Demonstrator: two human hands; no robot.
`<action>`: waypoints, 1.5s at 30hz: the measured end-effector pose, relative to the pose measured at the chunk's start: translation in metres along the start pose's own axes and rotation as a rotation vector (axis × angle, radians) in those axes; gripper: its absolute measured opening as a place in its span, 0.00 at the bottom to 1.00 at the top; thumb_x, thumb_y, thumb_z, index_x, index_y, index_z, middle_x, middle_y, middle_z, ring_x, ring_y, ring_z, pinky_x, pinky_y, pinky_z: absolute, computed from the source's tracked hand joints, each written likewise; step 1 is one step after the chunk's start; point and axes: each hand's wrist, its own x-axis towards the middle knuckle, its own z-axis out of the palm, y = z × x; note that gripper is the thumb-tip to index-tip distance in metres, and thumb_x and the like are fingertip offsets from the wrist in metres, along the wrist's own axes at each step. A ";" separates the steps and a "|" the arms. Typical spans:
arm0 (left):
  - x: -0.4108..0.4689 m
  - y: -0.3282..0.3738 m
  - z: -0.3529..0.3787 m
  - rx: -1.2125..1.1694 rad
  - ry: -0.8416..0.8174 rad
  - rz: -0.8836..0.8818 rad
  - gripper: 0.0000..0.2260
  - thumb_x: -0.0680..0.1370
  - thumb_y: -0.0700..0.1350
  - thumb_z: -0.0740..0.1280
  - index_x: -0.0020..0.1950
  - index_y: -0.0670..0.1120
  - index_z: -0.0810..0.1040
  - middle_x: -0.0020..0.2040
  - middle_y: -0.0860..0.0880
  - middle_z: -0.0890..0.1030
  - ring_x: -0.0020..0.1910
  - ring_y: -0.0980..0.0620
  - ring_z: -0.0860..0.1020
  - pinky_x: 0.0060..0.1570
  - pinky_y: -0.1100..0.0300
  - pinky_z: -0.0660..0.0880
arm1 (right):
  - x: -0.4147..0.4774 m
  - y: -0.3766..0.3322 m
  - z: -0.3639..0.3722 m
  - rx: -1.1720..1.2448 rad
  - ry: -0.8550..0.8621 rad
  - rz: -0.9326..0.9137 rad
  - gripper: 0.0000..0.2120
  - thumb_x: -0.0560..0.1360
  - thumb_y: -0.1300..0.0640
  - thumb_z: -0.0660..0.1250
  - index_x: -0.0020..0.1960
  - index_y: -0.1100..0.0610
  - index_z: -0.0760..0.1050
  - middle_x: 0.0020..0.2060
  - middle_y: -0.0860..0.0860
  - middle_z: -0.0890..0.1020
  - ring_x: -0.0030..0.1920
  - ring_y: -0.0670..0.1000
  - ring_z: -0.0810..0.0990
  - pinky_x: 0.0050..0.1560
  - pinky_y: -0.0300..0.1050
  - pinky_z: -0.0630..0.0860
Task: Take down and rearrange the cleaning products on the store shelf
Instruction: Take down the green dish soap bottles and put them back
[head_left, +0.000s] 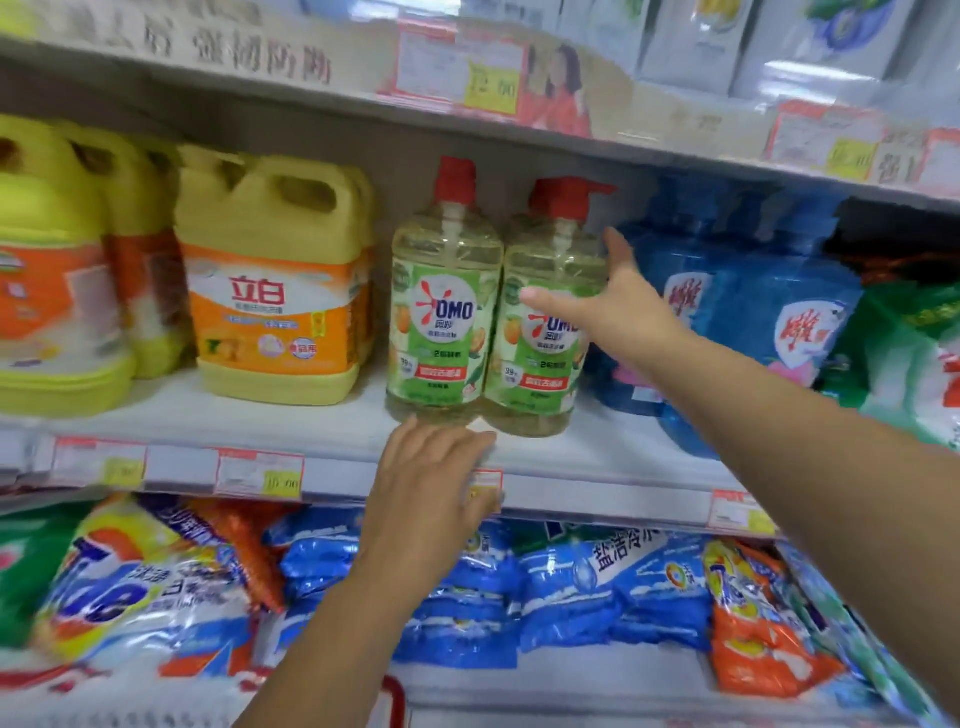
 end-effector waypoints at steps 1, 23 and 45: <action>-0.002 -0.001 -0.001 -0.001 -0.008 0.022 0.24 0.69 0.56 0.77 0.63 0.51 0.79 0.58 0.53 0.81 0.58 0.50 0.75 0.70 0.54 0.58 | 0.004 -0.003 0.008 -0.007 0.036 0.011 0.57 0.64 0.40 0.80 0.80 0.48 0.48 0.77 0.52 0.62 0.73 0.53 0.66 0.71 0.49 0.68; -0.028 0.005 -0.083 -1.128 -0.289 -0.343 0.41 0.61 0.47 0.83 0.67 0.69 0.68 0.61 0.64 0.79 0.58 0.63 0.79 0.51 0.67 0.77 | -0.123 -0.008 0.003 0.824 0.169 -0.077 0.39 0.65 0.55 0.76 0.73 0.46 0.66 0.60 0.45 0.82 0.54 0.49 0.84 0.40 0.46 0.81; -0.039 0.058 -0.053 -0.811 -0.483 -0.309 0.46 0.55 0.59 0.81 0.67 0.69 0.62 0.67 0.60 0.72 0.65 0.60 0.73 0.65 0.54 0.74 | -0.141 0.048 -0.027 0.702 0.022 0.064 0.37 0.59 0.47 0.78 0.66 0.51 0.73 0.51 0.48 0.86 0.46 0.48 0.85 0.35 0.39 0.78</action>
